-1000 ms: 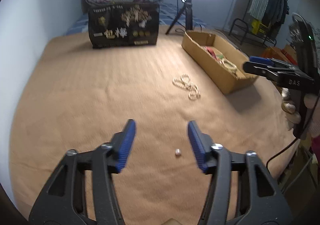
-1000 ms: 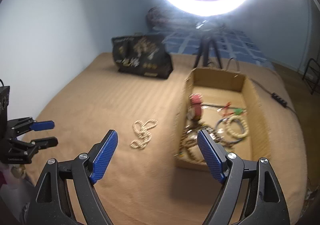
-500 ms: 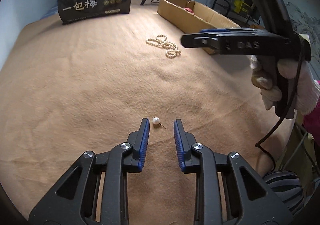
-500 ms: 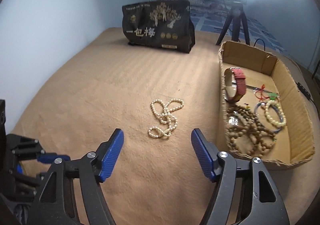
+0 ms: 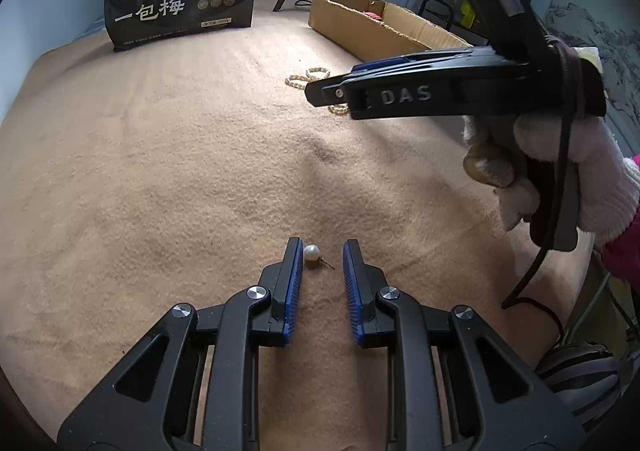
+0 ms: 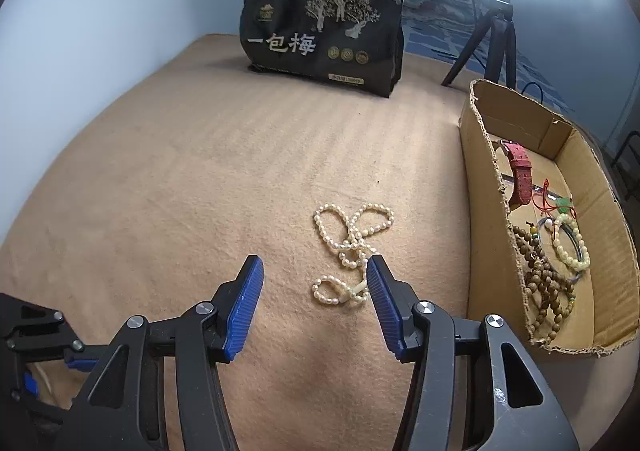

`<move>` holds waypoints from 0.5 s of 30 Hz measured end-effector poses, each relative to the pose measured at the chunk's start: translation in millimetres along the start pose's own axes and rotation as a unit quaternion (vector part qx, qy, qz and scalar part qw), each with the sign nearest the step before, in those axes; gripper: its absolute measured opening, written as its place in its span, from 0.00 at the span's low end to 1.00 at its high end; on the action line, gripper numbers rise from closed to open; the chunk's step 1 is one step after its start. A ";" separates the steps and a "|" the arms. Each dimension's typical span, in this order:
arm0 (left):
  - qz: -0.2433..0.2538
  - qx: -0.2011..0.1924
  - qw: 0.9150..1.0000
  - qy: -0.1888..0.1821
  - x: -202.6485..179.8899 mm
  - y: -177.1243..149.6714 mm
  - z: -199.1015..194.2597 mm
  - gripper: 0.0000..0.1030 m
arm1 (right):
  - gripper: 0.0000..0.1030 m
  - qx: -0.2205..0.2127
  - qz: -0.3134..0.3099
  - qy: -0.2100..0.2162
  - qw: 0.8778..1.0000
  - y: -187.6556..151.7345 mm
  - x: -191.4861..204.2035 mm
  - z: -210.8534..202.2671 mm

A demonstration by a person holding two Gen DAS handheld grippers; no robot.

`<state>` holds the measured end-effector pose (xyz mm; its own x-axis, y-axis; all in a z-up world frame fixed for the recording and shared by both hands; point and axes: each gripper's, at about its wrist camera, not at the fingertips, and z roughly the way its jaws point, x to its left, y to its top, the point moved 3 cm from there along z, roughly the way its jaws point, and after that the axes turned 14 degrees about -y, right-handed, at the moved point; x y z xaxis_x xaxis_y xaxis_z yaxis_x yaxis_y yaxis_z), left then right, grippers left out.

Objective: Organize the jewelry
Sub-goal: 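Move the left tool to the pearl earring while the right tool approaches the pearl necklace, then close the left tool on the pearl earring while the right tool grips the pearl necklace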

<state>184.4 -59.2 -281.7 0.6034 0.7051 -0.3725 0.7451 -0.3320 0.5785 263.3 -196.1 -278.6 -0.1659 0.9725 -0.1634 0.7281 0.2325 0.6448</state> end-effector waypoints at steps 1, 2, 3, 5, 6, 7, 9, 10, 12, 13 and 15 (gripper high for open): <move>0.001 -0.001 1.000 -0.001 0.4 0.4 -0.4 0.19 | 0.51 0.003 0.003 -0.004 1.000 -0.1 0.0 1.6; 0.002 -0.001 1.000 -0.001 0.7 0.7 -0.6 0.19 | 0.51 0.009 0.013 -0.010 1.000 -0.9 -1.0 4.4; 0.003 -0.002 1.000 -0.002 1.0 1.1 -0.5 0.19 | 0.51 0.013 0.019 -0.013 1.000 -1.2 -1.2 6.9; 0.005 -0.001 1.000 -0.002 1.5 1.6 0.0 0.18 | 0.51 0.020 0.037 -0.025 0.999 -1.3 -3.1 12.2; 0.007 0.000 1.000 -0.001 1.7 1.6 0.4 0.16 | 0.51 0.022 0.043 -0.030 0.998 -0.9 -3.4 14.2; 0.008 0.001 1.000 -0.001 1.9 1.5 0.3 0.14 | 0.51 0.025 0.051 -0.039 0.998 -0.8 -3.9 17.1; 0.011 0.001 1.000 -0.002 1.4 0.7 0.1 0.14 | 0.51 0.033 0.064 -0.044 0.996 -0.1 -3.8 23.2; 0.011 0.001 1.000 -0.002 1.6 0.2 0.5 0.14 | 0.51 0.036 0.068 -0.045 0.996 0.5 -3.4 25.5; 0.009 0.001 1.000 -0.005 2.8 -0.1 1.0 0.12 | 0.51 0.041 0.071 -0.053 0.995 1.8 -1.0 30.8; 0.007 0.001 1.000 -0.006 3.4 -0.4 1.1 0.11 | 0.51 0.042 0.071 -0.056 0.995 2.4 0.3 32.2; 0.004 0.000 1.000 -0.008 5.0 -0.7 1.4 0.10 | 0.51 0.043 0.073 -0.065 0.994 4.8 1.5 36.2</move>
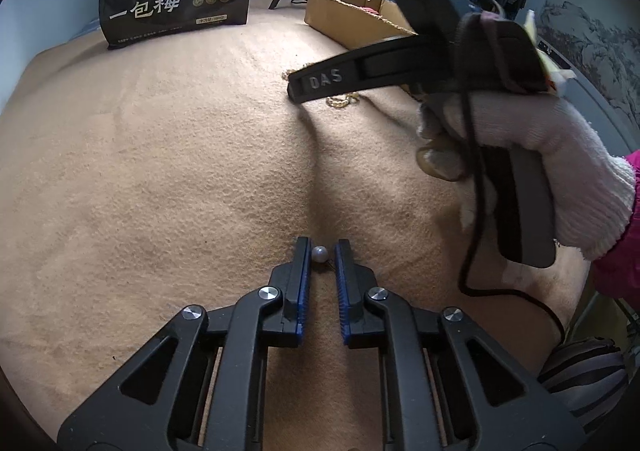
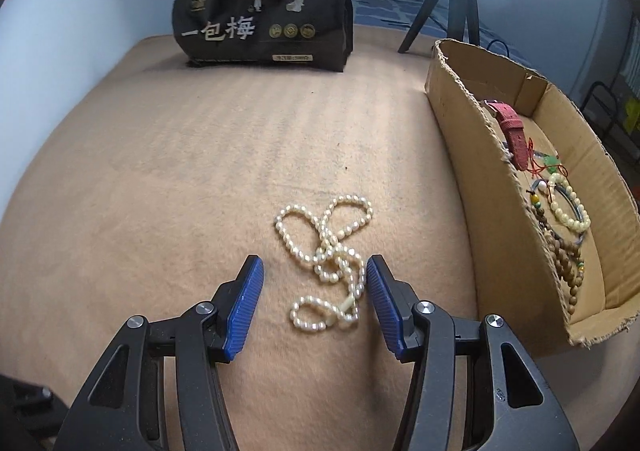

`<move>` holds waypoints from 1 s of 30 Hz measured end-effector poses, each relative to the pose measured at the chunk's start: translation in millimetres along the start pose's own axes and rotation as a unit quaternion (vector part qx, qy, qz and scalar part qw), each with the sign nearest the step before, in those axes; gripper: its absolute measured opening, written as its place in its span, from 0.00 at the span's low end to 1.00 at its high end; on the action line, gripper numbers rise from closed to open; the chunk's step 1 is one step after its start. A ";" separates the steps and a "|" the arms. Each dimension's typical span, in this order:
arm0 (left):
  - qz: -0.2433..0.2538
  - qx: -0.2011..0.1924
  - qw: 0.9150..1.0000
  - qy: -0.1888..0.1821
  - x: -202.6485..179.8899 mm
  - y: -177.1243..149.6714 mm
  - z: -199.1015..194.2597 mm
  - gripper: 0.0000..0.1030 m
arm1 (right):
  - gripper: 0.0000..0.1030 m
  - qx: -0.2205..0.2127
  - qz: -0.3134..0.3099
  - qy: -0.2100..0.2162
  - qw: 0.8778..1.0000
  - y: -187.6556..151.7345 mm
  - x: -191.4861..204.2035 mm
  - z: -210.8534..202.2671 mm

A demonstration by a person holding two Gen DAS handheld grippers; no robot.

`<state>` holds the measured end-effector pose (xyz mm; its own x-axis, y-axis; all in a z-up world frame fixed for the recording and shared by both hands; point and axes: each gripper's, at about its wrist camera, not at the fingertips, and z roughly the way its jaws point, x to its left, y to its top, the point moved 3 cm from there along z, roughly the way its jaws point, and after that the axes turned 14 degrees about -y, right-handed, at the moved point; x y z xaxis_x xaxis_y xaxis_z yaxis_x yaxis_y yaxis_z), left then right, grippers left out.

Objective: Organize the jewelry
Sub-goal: 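Close the left tool on the pearl earring while the right tool grips the pearl necklace, then carry the pearl earring with the left tool into the box while the right tool carries the pearl necklace there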

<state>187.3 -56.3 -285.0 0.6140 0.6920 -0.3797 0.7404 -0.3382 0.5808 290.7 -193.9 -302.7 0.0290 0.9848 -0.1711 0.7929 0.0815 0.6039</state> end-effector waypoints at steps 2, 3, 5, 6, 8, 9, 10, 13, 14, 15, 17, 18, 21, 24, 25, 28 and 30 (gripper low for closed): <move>0.000 -0.001 1.000 0.000 0.1 -0.6 0.0 0.09 | 0.51 0.002 0.004 -0.004 1.000 4.2 1.8 5.3; -0.001 -0.001 1.000 0.000 0.3 -0.7 0.0 0.09 | 0.49 0.002 0.006 -0.004 1.000 6.8 2.8 8.1; -0.001 -0.002 1.000 0.001 0.4 -1.1 0.0 0.08 | 0.32 0.002 0.008 0.006 1.000 7.7 1.7 9.2; -0.001 -0.003 1.000 0.002 0.6 -1.2 0.0 0.08 | 0.21 0.003 0.010 0.016 1.000 8.2 1.2 9.2; -0.001 -0.004 1.000 0.004 0.9 -1.4 -0.2 0.08 | 0.10 0.005 0.009 0.031 0.999 7.7 -0.2 7.1; -0.003 -0.004 1.000 0.004 1.0 -1.9 -0.7 0.08 | 0.09 0.006 0.006 0.036 0.999 7.2 -0.6 6.3; -0.005 -0.005 1.000 0.004 1.1 -1.9 -0.9 0.08 | 0.08 0.007 0.003 0.041 0.999 6.8 -1.5 5.2; -0.023 -0.009 1.000 0.003 5.4 -0.8 -4.6 0.08 | 0.06 0.011 0.001 0.054 0.998 4.4 -4.0 1.3; -0.032 -0.012 0.999 0.003 7.7 -0.2 -6.7 0.08 | 0.06 0.012 0.002 0.059 0.998 3.7 -4.8 -0.7; -0.040 -0.015 0.999 0.002 9.9 0.0 -9.2 0.08 | 0.06 0.012 0.003 0.066 0.998 2.6 -6.0 -4.1; -0.051 -0.019 0.999 0.003 12.1 -0.1 -13.5 0.08 | 0.06 0.011 0.003 0.073 0.997 0.5 -6.8 -9.9; -0.057 -0.021 0.998 0.005 13.3 -0.6 -16.8 0.08 | 0.06 0.009 0.003 0.078 0.997 -0.9 -7.5 -14.9; -0.065 -0.025 0.998 0.010 14.1 -2.1 -24.8 0.08 | 0.06 0.002 0.004 0.088 0.996 -2.9 -9.9 -29.3; -0.072 -0.034 0.997 0.017 13.0 -2.0 -35.0 0.08 | 0.06 -0.006 0.006 0.095 0.995 -3.3 -14.0 -43.1; -0.073 -0.035 0.997 0.019 13.2 -1.7 -37.5 0.08 | 0.06 -0.009 0.007 0.098 0.995 -3.4 -15.7 -48.1; -0.073 -0.040 0.996 0.027 10.8 -1.2 -47.3 0.08 | 0.06 -0.018 0.007 0.105 0.994 -4.1 -23.0 -64.6; -0.072 -0.042 0.996 0.032 8.2 -0.9 -54.1 0.08 | 0.06 -0.024 0.009 0.108 0.994 -4.8 -27.8 -73.7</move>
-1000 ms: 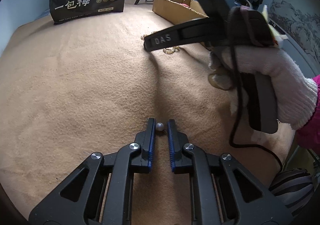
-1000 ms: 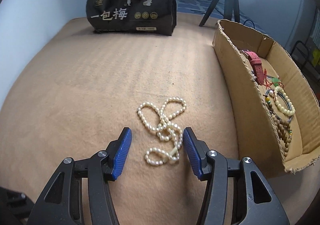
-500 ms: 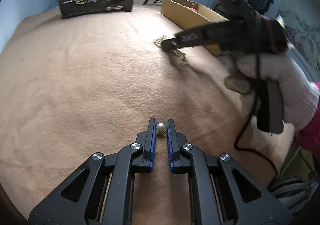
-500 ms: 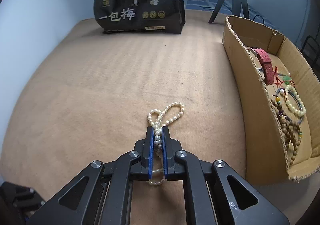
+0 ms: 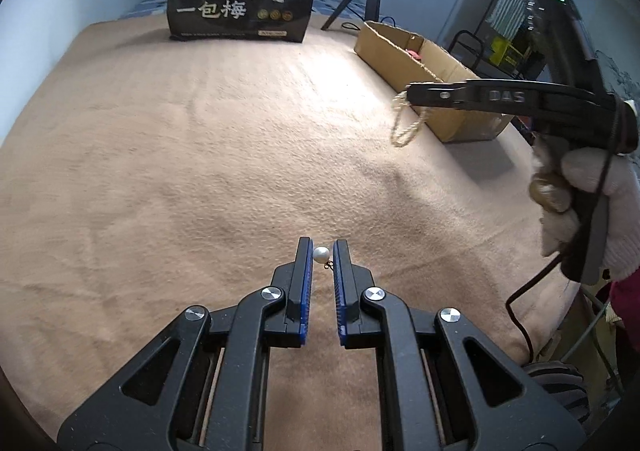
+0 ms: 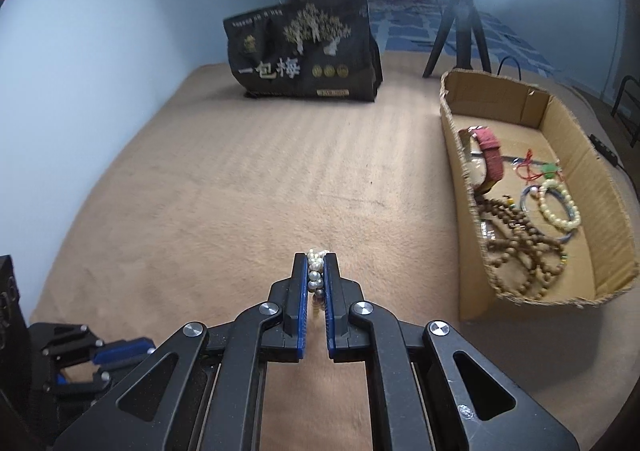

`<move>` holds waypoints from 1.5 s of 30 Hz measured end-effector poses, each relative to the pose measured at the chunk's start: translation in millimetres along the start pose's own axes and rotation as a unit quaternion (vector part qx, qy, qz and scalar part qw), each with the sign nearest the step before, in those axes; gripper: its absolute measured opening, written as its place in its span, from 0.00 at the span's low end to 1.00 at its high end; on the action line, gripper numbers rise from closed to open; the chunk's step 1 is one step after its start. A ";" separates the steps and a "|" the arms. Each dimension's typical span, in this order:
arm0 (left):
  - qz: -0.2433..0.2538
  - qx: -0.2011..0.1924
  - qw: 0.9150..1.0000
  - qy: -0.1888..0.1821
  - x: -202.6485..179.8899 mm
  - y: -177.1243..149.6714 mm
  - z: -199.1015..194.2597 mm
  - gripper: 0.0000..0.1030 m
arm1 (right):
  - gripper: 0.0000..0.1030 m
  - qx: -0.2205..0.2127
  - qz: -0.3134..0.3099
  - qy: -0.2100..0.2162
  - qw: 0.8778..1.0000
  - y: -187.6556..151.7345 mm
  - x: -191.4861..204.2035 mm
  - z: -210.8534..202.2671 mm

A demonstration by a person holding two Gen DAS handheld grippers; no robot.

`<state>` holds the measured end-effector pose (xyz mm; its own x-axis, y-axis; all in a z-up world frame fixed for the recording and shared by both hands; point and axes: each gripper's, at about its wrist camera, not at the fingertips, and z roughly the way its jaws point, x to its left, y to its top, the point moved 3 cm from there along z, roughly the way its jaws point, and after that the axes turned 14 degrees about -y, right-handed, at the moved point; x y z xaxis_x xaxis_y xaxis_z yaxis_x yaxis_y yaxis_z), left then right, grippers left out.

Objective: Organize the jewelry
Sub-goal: 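Carry the pearl earring with the left tool into the box while the right tool carries the pearl necklace there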

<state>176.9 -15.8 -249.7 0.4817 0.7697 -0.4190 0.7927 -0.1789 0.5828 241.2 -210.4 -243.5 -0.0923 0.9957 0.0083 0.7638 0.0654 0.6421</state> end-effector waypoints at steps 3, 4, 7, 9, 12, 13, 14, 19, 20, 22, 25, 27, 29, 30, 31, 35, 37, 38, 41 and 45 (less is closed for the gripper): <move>0.005 -0.003 1.000 0.008 -4.9 2.8 -7.1 0.08 | 0.06 -0.011 0.001 0.003 1.000 1.4 -6.2 -15.8; 0.007 -0.004 1.000 0.010 -5.3 3.1 -10.4 0.08 | 0.06 -0.015 0.003 0.005 1.000 1.8 -9.0 -21.5; 0.010 -0.010 1.000 0.013 -8.5 6.2 -17.6 0.08 | 0.06 -0.023 0.009 0.007 1.000 3.6 -16.6 -33.9; 0.012 -0.014 1.000 0.015 -11.3 8.8 -22.4 0.08 | 0.06 -0.031 0.011 0.008 0.999 4.3 -22.8 -44.5; 0.018 -0.018 1.000 0.015 -19.0 14.8 -28.3 0.08 | 0.06 -0.041 0.011 0.008 0.999 4.3 -31.0 -57.9; 0.021 -0.019 0.999 0.015 -21.4 17.6 -28.9 0.08 | 0.06 -0.046 0.011 0.007 0.999 4.3 -35.1 -62.9; 0.024 -0.022 0.999 0.015 -24.8 20.9 -30.1 0.08 | 0.06 -0.048 0.011 0.007 0.999 4.2 -38.0 -66.1; 0.039 -0.035 0.999 0.007 -41.2 39.8 -29.2 0.08 | 0.06 -0.062 0.016 -0.003 0.998 2.5 -62.2 -81.7; 0.042 -0.038 0.998 0.004 -45.1 44.0 -27.9 0.08 | 0.06 -0.065 0.018 -0.007 0.998 2.2 -69.4 -84.6; 0.046 -0.043 0.998 -0.001 -52.5 51.7 -25.0 0.08 | 0.05 -0.068 0.023 -0.013 0.997 1.7 -81.2 -88.9; 0.053 -0.049 0.997 -0.009 -63.6 63.3 -19.0 0.08 | 0.06 -0.072 0.030 -0.021 0.997 1.4 -97.4 -93.1; 0.057 -0.052 0.997 -0.014 -70.3 72.4 -13.3 0.08 | 0.06 -0.075 0.036 -0.030 0.996 2.6 -110.1 -94.7; 0.059 -0.056 0.997 -0.019 -75.8 80.1 -8.4 0.08 | 0.06 -0.077 0.042 -0.036 0.995 3.8 -121.4 -95.9; 0.061 -0.057 0.996 -0.021 -79.1 84.3 -5.6 0.08 | 0.06 -0.078 0.044 -0.038 0.995 4.3 -125.2 -95.8; 0.062 -0.059 0.996 -0.023 -81.9 87.4 -3.7 0.08 | 0.06 -0.079 0.047 -0.041 0.995 5.1 -130.2 -95.6; 0.070 -0.064 0.995 -0.029 -93.6 102.8 8.2 0.08 | 0.06 -0.085 0.050 -0.051 0.994 8.6 -145.7 -96.4; 0.073 -0.064 0.995 -0.033 -98.5 112.5 16.4 0.08 | 0.06 -0.088 0.051 -0.054 0.993 11.3 -150.9 -97.0; 0.074 -0.064 0.995 -0.036 -100.7 118.5 21.1 0.08 | 0.06 -0.090 0.052 -0.056 0.993 13.5 -153.4 -96.7; 0.075 -0.066 0.994 -0.044 -107.0 134.8 33.6 0.08 | 0.05 -0.094 0.053 -0.061 0.992 19.9 -161.1 -93.9; 0.081 -0.066 0.993 -0.049 -116.5 156.6 53.0 0.08 | 0.05 -0.093 0.050 -0.065 0.992 24.5 -167.5 -85.6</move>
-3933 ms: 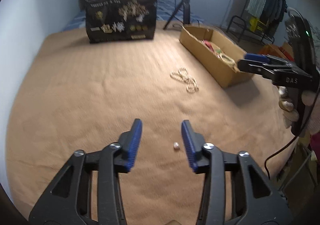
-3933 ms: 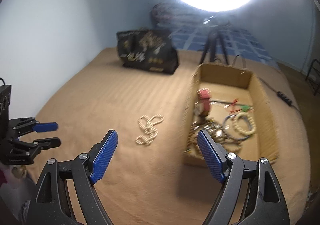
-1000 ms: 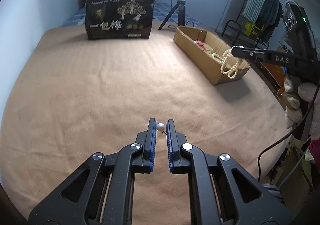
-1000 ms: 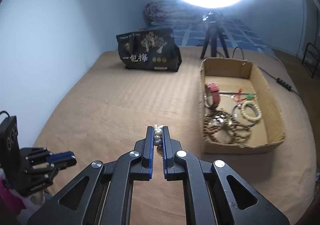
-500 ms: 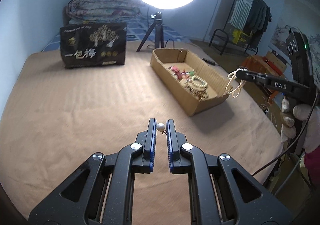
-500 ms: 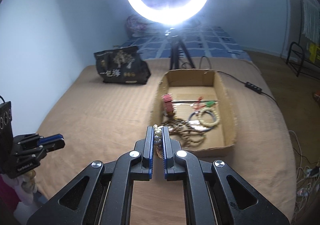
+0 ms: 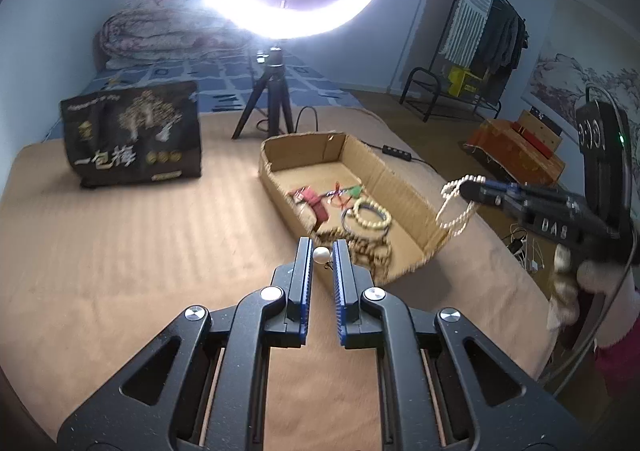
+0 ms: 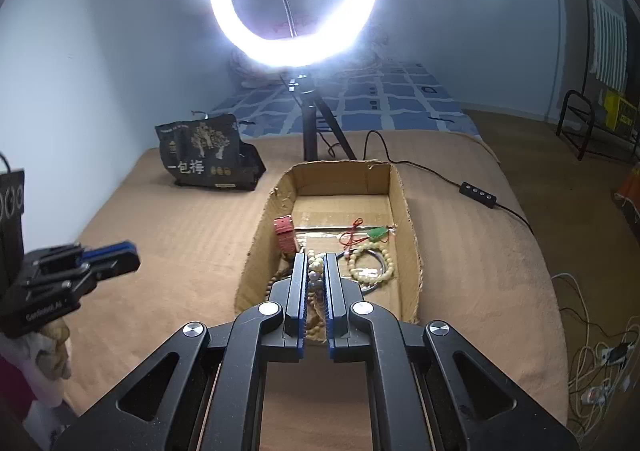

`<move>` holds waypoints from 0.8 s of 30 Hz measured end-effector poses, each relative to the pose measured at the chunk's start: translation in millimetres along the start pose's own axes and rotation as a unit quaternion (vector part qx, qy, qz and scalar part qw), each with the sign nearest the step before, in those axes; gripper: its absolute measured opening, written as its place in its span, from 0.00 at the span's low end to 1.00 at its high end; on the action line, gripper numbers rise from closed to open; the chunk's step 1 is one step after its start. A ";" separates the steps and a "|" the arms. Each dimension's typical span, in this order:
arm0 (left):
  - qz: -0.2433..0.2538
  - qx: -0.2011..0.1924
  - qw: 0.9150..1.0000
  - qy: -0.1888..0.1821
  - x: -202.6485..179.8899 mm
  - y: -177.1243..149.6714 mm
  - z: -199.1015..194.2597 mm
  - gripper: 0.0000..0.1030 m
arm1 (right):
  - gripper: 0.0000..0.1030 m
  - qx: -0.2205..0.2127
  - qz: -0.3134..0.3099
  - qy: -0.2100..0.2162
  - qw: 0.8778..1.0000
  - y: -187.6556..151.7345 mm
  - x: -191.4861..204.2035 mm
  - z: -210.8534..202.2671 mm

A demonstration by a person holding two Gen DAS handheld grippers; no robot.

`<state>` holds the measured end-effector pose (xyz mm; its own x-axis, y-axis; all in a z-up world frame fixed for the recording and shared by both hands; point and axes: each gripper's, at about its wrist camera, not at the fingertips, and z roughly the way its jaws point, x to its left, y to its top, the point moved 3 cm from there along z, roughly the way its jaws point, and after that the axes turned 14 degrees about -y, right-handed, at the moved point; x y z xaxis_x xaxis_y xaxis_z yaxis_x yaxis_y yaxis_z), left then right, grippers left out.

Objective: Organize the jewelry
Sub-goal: 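Carry the pearl earring with the left tool into the box while the right tool carries the pearl necklace there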

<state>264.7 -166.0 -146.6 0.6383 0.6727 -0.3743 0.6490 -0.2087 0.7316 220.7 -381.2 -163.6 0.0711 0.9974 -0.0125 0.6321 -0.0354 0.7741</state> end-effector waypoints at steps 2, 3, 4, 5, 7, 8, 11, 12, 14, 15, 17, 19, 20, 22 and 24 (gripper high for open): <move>0.001 0.001 1.000 -0.003 -1.0 8.5 11.9 0.08 | 0.05 0.001 -0.001 -0.001 1.000 0.0 -2.0 4.0; 0.002 0.001 1.000 -0.004 -1.8 12.0 16.6 0.08 | 0.05 0.003 0.000 -0.001 1.000 0.2 -3.2 8.1; 0.003 0.001 1.000 -0.005 -2.4 16.5 22.6 0.08 | 0.05 0.004 0.000 -0.001 1.000 0.1 -4.1 10.7; 0.004 0.002 1.000 -0.006 -2.9 21.0 28.8 0.08 | 0.05 0.005 0.000 -0.001 1.000 -0.1 -5.1 12.9; 0.005 0.003 1.000 -0.008 -3.0 27.7 39.3 0.08 | 0.05 0.007 0.000 -0.002 1.000 -0.5 -6.3 18.4; 0.005 0.003 1.000 -0.007 -2.8 31.4 45.2 0.08 | 0.05 0.008 -0.001 -0.002 1.000 -0.9 -7.3 20.9; 0.005 0.005 1.000 -0.006 -2.5 39.9 60.8 0.08 | 0.05 0.013 -0.001 -0.001 1.000 -1.3 -9.7 30.0; 0.005 0.008 1.000 -0.006 -2.1 42.9 68.4 0.08 | 0.05 0.014 0.001 -0.001 1.000 -1.2 -10.9 33.4; 0.003 0.012 1.000 -0.004 -0.8 45.7 79.8 0.08 | 0.05 0.017 0.003 0.001 1.000 -0.7 -12.1 39.2; 0.002 0.014 1.000 -0.001 0.2 47.2 85.7 0.08 | 0.05 0.019 0.004 0.002 1.000 -0.5 -13.1 42.5; -0.004 0.018 1.000 0.001 2.2 49.0 96.8 0.08 | 0.05 0.021 0.005 0.002 1.000 -0.7 -14.6 48.3; -0.007 0.022 1.000 0.004 4.4 51.3 107.4 0.08 | 0.05 0.023 0.006 0.003 1.000 -1.0 -15.0 52.2; -0.008 0.024 1.000 0.005 5.4 52.4 111.9 0.08 | 0.05 0.024 0.007 0.004 1.000 -1.4 -15.3 53.8; -0.009 0.026 1.000 0.007 7.1 54.8 118.4 0.08 | 0.05 0.025 0.005 0.005 1.000 -2.3 -15.2 56.7; -0.013 0.029 0.999 0.009 8.6 57.2 124.1 0.08 | 0.05 0.027 0.002 0.007 1.000 -3.5 -15.1 59.8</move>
<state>358.6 -260.2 -178.7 0.6136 0.6915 -0.3813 0.6883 -0.2317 0.6874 263.5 -399.9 -204.0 0.0634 0.9980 -0.0010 0.6731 -0.0420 0.7383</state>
